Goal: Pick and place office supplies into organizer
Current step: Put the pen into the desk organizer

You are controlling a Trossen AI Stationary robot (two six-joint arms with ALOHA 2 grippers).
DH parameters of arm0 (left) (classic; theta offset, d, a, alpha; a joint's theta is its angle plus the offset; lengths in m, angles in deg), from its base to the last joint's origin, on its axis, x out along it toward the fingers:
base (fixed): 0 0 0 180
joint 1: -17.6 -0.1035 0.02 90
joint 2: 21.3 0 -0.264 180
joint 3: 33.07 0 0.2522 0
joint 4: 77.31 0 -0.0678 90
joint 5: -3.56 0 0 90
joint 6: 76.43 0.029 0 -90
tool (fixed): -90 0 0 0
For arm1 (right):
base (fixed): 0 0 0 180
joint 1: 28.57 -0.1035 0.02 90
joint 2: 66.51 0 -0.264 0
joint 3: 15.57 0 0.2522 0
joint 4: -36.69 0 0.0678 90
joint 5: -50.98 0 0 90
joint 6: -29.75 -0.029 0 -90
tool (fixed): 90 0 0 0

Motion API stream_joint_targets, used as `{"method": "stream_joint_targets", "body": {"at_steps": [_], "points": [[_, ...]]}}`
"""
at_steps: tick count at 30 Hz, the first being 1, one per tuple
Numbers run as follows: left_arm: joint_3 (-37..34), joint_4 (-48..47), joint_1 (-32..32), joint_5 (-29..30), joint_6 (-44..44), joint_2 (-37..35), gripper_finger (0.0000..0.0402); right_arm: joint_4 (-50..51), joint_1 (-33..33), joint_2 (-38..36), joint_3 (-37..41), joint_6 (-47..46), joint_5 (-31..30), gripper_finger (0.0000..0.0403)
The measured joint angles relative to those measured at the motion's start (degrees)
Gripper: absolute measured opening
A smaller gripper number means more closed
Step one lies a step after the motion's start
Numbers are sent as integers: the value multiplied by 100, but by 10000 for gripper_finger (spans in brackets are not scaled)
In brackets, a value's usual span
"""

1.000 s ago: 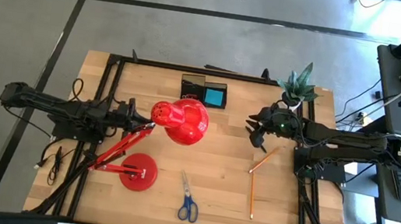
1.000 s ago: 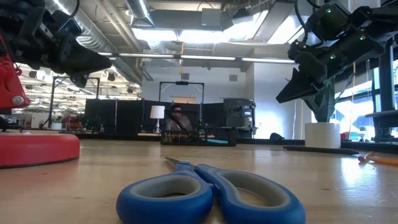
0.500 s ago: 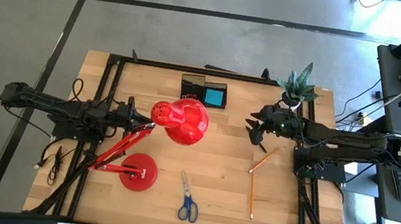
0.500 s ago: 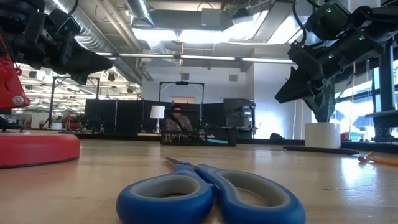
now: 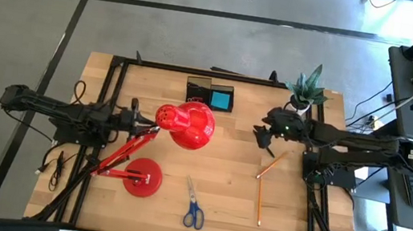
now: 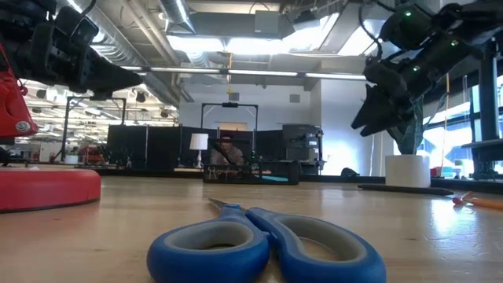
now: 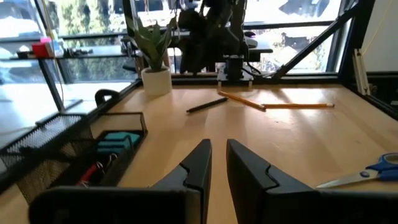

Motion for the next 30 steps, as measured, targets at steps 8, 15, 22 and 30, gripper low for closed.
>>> {"method": "stream_joint_targets", "body": {"at_steps": [8,15,22,30], "points": [[0,320,0,3,606,-1,41,1287,7,1285,-956,0,2,217],[0,318,0,3,606,-1,40,1897,9,2370,-1495,-268,268,215],[0,318,0,1,603,-1,42,1920,38,2839,-1631,-154,311,217],[0,318,0,1,602,1,40,1898,164,3169,-1631,-128,313,218]]}}
